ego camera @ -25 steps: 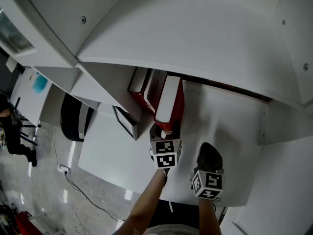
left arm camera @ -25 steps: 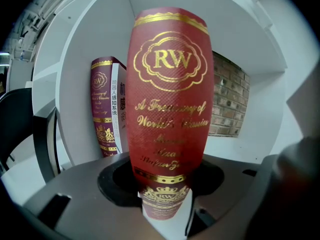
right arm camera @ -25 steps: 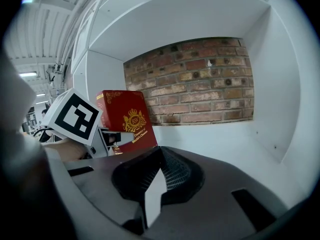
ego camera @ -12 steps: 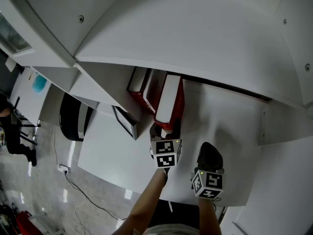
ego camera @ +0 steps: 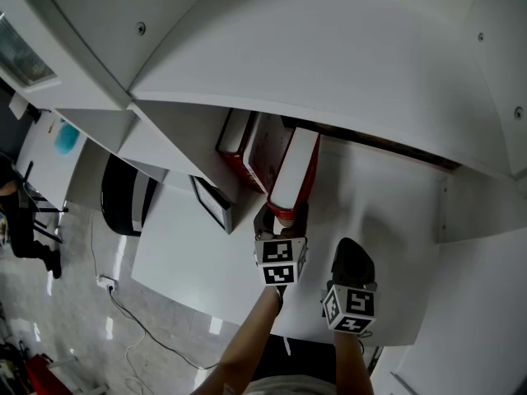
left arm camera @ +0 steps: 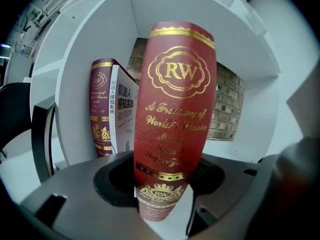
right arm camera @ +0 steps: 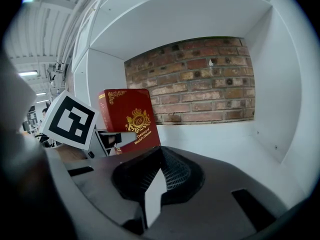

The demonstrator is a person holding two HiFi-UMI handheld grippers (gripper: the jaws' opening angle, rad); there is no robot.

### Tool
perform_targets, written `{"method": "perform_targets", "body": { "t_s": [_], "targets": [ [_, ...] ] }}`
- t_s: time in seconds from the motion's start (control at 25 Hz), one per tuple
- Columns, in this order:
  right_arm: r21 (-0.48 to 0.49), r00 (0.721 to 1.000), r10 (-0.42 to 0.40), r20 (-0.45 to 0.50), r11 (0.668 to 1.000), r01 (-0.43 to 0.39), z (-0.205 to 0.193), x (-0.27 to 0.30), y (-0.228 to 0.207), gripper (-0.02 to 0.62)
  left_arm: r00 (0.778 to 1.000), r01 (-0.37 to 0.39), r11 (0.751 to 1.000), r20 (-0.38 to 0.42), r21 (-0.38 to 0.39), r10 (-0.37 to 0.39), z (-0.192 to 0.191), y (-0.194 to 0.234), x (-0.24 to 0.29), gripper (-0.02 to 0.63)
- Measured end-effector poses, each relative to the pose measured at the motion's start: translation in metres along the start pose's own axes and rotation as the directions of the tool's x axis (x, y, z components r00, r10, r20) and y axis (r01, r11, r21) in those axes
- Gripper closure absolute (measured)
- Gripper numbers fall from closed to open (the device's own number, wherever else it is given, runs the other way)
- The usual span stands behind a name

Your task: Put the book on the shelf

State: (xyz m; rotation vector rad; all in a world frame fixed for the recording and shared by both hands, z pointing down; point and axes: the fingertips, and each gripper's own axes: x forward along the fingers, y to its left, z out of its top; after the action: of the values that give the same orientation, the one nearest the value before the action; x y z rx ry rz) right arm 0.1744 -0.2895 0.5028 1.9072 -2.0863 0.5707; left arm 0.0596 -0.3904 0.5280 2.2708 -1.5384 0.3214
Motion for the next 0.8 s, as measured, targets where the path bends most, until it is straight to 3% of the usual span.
{"method": "perform_targets", "body": {
  "t_s": [0.56,0.68,0.8],
  "targets": [
    [0.002,1.000,0.017,0.002,1.000,-0.017,-0.002,-0.004,0.011,0.578,0.999,0.036,0.999,0.003,0.018,-0.036,-0.005,-0.008,-0.011,0.334],
    [0.003,1.000,0.018,-0.002,1.000,-0.018,-0.003,-0.004,0.011,0.578,0.997,0.068,0.997,0.020,0.041,-0.069,-0.002,-0.013,-0.010,0.273],
    [0.000,1.000,0.019,-0.004,1.000,-0.019,-0.004,-0.004,0.012,0.578,0.995,0.092,0.995,0.029,0.048,-0.093,-0.001,-0.018,-0.010,0.253]
  ]
}}
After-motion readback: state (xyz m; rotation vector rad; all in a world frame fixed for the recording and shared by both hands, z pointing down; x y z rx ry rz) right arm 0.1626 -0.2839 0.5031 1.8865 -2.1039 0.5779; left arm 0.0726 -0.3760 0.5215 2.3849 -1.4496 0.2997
